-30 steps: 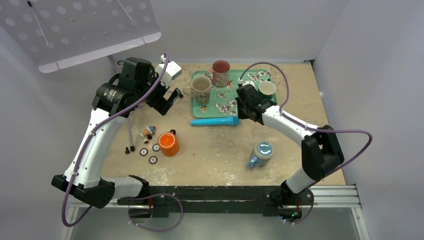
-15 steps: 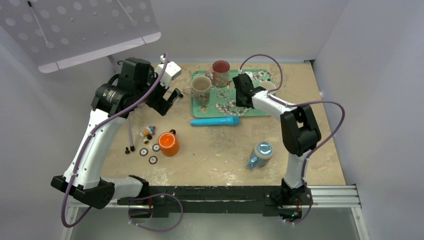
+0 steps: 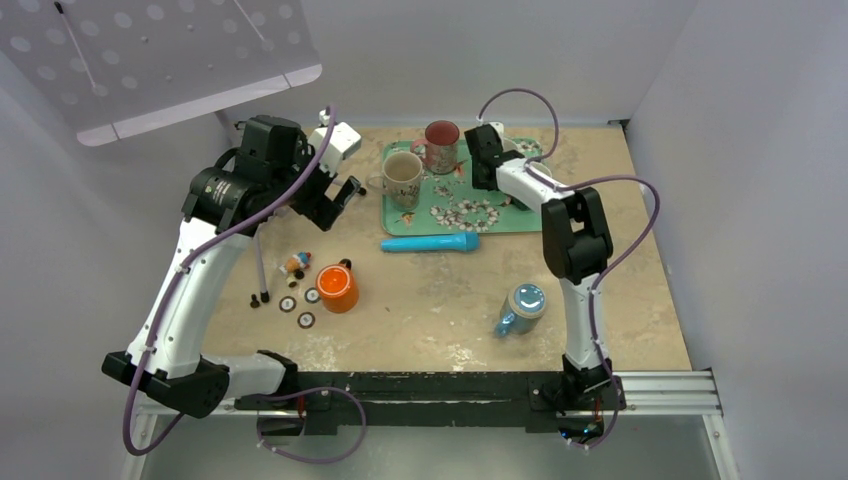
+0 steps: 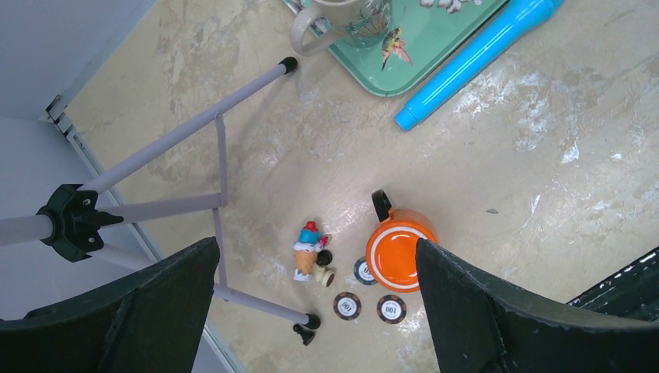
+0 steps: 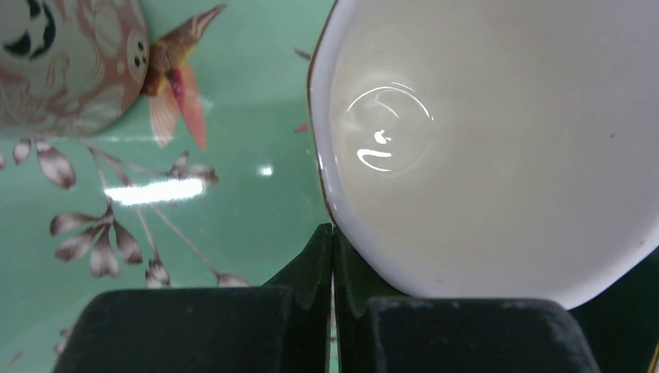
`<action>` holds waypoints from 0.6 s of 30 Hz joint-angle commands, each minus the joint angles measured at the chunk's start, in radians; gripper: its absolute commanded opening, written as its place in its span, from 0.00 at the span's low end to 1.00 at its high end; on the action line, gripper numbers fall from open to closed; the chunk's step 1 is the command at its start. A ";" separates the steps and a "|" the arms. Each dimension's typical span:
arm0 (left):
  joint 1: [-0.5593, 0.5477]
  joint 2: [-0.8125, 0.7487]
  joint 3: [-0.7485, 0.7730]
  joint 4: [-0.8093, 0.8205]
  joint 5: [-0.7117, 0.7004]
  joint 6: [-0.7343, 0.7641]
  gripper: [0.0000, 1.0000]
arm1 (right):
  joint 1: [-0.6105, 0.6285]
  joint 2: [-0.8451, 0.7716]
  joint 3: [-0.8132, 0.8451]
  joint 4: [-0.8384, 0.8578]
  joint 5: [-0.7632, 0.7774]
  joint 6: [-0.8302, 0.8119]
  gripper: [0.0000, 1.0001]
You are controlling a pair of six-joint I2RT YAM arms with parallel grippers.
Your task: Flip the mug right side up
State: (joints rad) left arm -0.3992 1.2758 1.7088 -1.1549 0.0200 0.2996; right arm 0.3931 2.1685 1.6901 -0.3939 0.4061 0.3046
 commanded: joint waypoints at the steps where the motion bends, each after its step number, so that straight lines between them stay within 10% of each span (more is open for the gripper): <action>1: 0.011 -0.009 0.016 0.005 -0.012 0.015 1.00 | -0.037 0.044 0.131 -0.017 0.038 -0.045 0.00; 12: 0.010 -0.018 -0.066 -0.088 0.197 0.107 1.00 | 0.014 -0.171 0.015 0.014 -0.102 -0.126 0.00; 18: -0.068 -0.091 -0.302 -0.183 0.255 0.315 1.00 | 0.093 -0.409 -0.152 -0.013 -0.210 -0.126 0.55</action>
State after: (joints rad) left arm -0.4088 1.2385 1.5085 -1.2488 0.2138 0.4633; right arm 0.4316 1.9278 1.6005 -0.4179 0.2729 0.1955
